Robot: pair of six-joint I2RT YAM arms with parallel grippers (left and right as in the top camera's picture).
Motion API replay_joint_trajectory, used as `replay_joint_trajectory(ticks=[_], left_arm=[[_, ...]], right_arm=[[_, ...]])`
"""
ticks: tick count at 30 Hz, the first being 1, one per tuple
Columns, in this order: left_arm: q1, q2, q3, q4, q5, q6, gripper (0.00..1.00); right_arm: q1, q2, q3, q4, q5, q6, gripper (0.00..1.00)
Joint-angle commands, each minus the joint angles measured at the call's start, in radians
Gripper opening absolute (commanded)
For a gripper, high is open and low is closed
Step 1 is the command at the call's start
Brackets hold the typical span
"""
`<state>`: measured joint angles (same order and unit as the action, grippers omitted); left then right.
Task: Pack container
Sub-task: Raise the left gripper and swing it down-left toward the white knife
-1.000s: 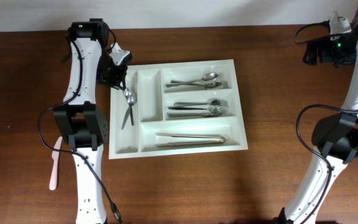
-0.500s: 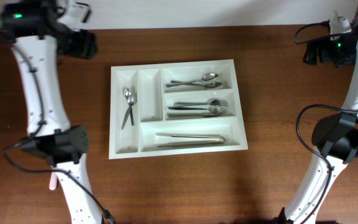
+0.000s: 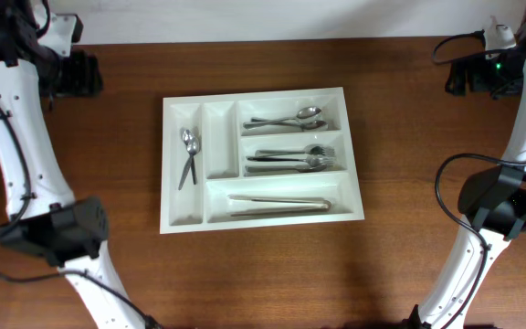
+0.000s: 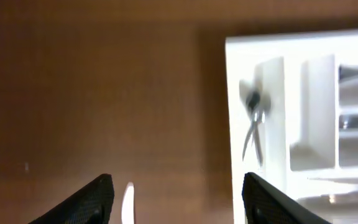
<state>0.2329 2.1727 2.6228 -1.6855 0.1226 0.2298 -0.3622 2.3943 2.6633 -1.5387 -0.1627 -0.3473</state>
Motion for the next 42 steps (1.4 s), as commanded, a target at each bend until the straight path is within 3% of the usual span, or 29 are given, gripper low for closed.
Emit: replay_joint_trajectory(ticks=[1,12,20,22,25,35,42], left_arm=[[0.032,-0.115,-0.194,-0.002,-0.045,-0.008,0.69],[0.220,-0.209,-0.756,0.026,-0.094,0.011,0.70],[0.280,-0.209,-1.008,0.278,-0.202,0.086,0.69],[0.282,-0.209,-1.041,0.333,-0.203,0.145,0.69],[0.282,-0.209,-1.072,0.400,-0.245,0.168,0.82],[0.281,-0.209,-1.083,0.508,-0.257,0.249,0.81],[0.287,-0.209,-1.091,0.443,-0.251,0.274,0.78]], right_arm=[[-0.005,-0.014,-0.005,0.003,0.002,0.002,0.99],[-0.005,-0.014,-0.005,0.003,0.002,0.002,0.99],[-0.005,-0.014,-0.005,0.003,0.002,0.002,0.99],[-0.005,-0.014,-0.005,0.003,0.002,0.002,0.99],[-0.005,-0.014,-0.005,0.002,0.002,0.002,0.99],[-0.005,-0.014,-0.005,0.003,0.002,0.002,0.99],[-0.005,-0.014,-0.005,0.003,0.002,0.002,0.99]])
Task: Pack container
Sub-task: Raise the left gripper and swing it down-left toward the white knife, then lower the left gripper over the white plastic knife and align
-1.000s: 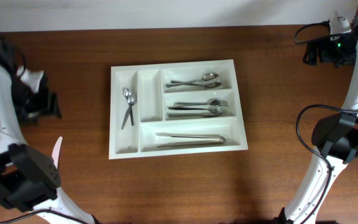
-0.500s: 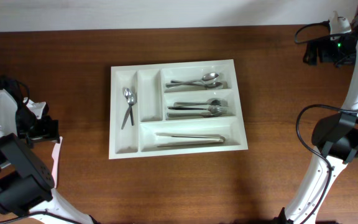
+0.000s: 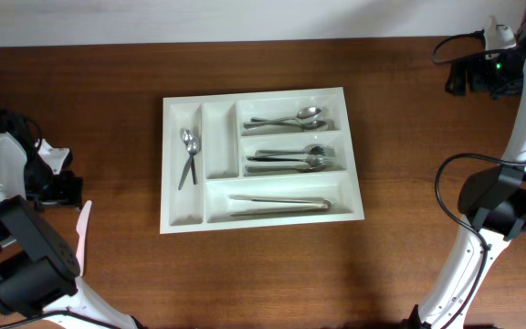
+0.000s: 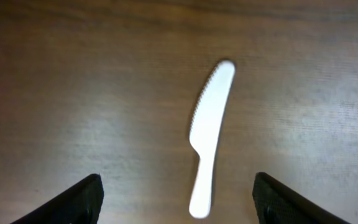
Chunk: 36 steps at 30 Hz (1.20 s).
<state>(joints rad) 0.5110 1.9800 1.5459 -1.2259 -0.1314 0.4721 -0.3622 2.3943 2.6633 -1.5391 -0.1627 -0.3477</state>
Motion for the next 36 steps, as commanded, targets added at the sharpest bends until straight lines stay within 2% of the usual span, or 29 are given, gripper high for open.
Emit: replay_joint_trajectory(ticks=[1,4,11,13,14,15,27,31,36], left_arm=[[0.011,-0.017,-0.014,-0.030,0.003,0.031,0.75],[0.015,-0.017,-0.014,-0.056,0.032,0.031,0.68],[0.033,-0.029,-0.014,-0.146,0.157,0.031,0.67],[0.046,-0.048,-0.014,-0.169,0.210,0.031,0.72],[0.054,-0.064,-0.014,-0.174,0.236,0.031,0.82],[0.063,-0.087,-0.015,-0.173,0.261,0.032,0.99],[0.156,-0.600,-0.047,-0.134,0.237,0.072,0.99],[0.174,-0.682,-0.138,-0.126,0.182,0.071,0.99],[0.179,-0.706,-0.287,0.007,0.172,0.021,0.99]], right_arm=[[-0.005,-0.014,-0.005,0.003,0.002,0.002,0.99],[-0.005,-0.014,-0.005,0.003,0.002,0.002,0.99],[-0.005,-0.014,-0.005,0.003,0.002,0.002,0.99],[-0.005,-0.014,-0.005,0.003,0.002,0.002,0.99],[-0.005,-0.014,-0.005,0.003,0.002,0.002,0.99],[-0.005,-0.014,-0.005,0.003,0.002,0.002,0.99],[-0.005,-0.014,-0.005,0.003,0.002,0.002,0.99],[-0.005,-0.014,-0.005,0.003,0.002,0.002,0.99],[-0.005,-0.014,-0.005,0.003,0.002,0.002,0.99]])
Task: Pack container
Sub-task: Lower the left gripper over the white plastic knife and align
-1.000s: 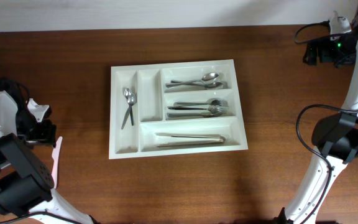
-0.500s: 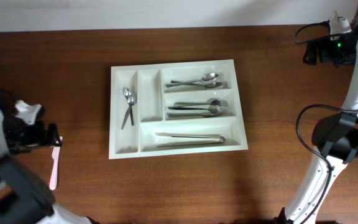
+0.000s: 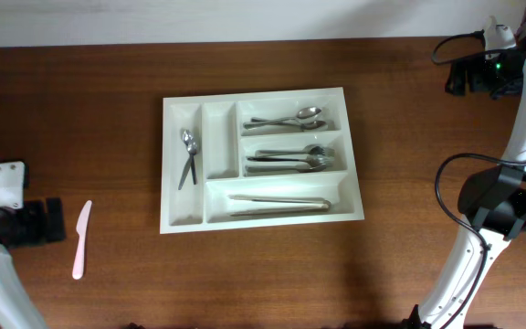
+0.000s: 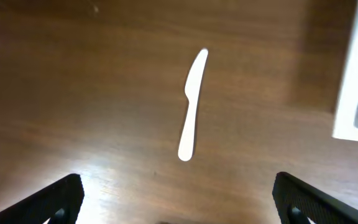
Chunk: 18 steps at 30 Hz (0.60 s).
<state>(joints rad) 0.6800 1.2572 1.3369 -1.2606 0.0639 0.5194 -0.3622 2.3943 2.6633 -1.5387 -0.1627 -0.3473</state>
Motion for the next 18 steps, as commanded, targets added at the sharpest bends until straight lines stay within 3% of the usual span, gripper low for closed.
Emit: replay_joint_trajectory(ticks=[1,9,18], left_arm=[[0.010,0.020,-0.096,0.054,-0.023,-0.028,0.99],[0.009,0.044,-0.122,0.081,0.049,-0.028,0.99],[0.010,0.102,-0.185,0.147,0.027,-0.070,0.99]], right_arm=[[-0.005,-0.014,-0.005,0.003,0.002,0.002,0.99],[-0.005,-0.014,-0.005,0.003,0.002,0.002,0.99],[-0.005,-0.014,-0.005,0.003,0.002,0.002,0.99]])
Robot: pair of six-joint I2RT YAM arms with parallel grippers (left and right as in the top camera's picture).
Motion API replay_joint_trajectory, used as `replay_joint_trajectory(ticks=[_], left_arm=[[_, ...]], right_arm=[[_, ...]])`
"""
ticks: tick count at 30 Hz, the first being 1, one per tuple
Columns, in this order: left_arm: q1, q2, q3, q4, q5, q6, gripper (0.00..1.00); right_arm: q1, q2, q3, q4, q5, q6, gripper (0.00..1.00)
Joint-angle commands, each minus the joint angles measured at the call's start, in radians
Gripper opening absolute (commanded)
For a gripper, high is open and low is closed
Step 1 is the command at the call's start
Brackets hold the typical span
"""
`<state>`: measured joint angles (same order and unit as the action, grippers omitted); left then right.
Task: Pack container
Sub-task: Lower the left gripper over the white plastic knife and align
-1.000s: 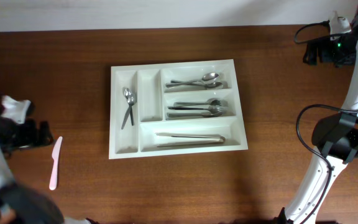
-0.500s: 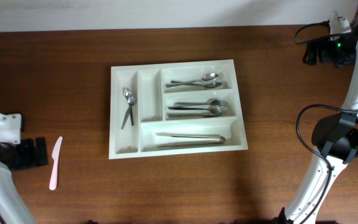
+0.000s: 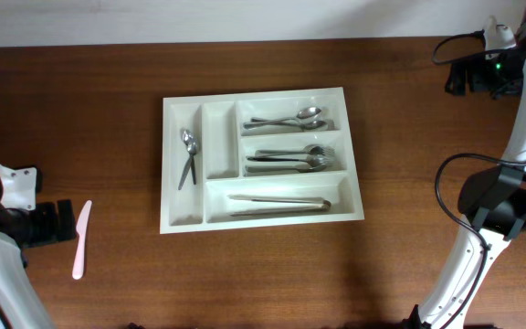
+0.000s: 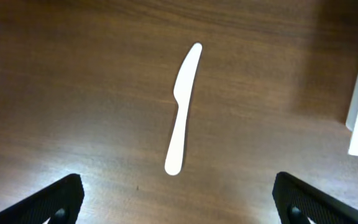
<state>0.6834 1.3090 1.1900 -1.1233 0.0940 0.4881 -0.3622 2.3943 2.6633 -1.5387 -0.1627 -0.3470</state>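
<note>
A white plastic knife (image 3: 80, 239) lies flat on the wooden table, left of the white cutlery tray (image 3: 261, 219); in the left wrist view the knife (image 4: 183, 109) points away from the camera, blade far, handle near. My left gripper (image 3: 59, 222) stands open just left of the knife, its black fingertips (image 4: 55, 199) spread wide with nothing between them. The tray holds two small spoons (image 3: 188, 155), larger spoons (image 3: 286, 118), forks (image 3: 290, 159) and tongs (image 3: 279, 203); one narrow compartment stands empty. My right gripper (image 3: 459, 78) is at the far right corner; its jaws are too small to read.
The tray's corner shows at the right edge of the left wrist view. The right arm's base and cables (image 3: 496, 206) stand along the table's right side. Bare wood surrounds the knife.
My left gripper has moved slightly toward the knife and the far side. In the wrist view the knife now sits a little lower and closer. It has not been touched.
My left gripper was at the far left corner, the tray and the knife's tip in its view. Then it was over the knife at the table's left edge. Later it stood lower left of the knife, and now it is beside it, open throughout.
</note>
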Motion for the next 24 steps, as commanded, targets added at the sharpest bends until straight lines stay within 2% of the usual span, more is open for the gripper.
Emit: replay_joint_trajectory(ticks=[1,9,17,24], left_arm=[[0.007,0.073,-0.040,0.009,-0.016,-0.058,0.99],[0.006,0.296,-0.039,0.009,-0.031,-0.136,0.99],[0.006,0.417,-0.039,0.054,-0.068,-0.135,0.99],[0.002,0.439,-0.039,0.077,-0.095,0.068,0.99]], right_arm=[[-0.005,-0.014,-0.005,0.003,0.002,0.001,0.99],[-0.005,-0.014,-0.005,0.003,0.002,0.001,0.99],[-0.005,-0.014,-0.005,0.003,0.002,0.001,0.99],[-0.005,-0.014,-0.005,0.003,0.002,0.001,0.99]])
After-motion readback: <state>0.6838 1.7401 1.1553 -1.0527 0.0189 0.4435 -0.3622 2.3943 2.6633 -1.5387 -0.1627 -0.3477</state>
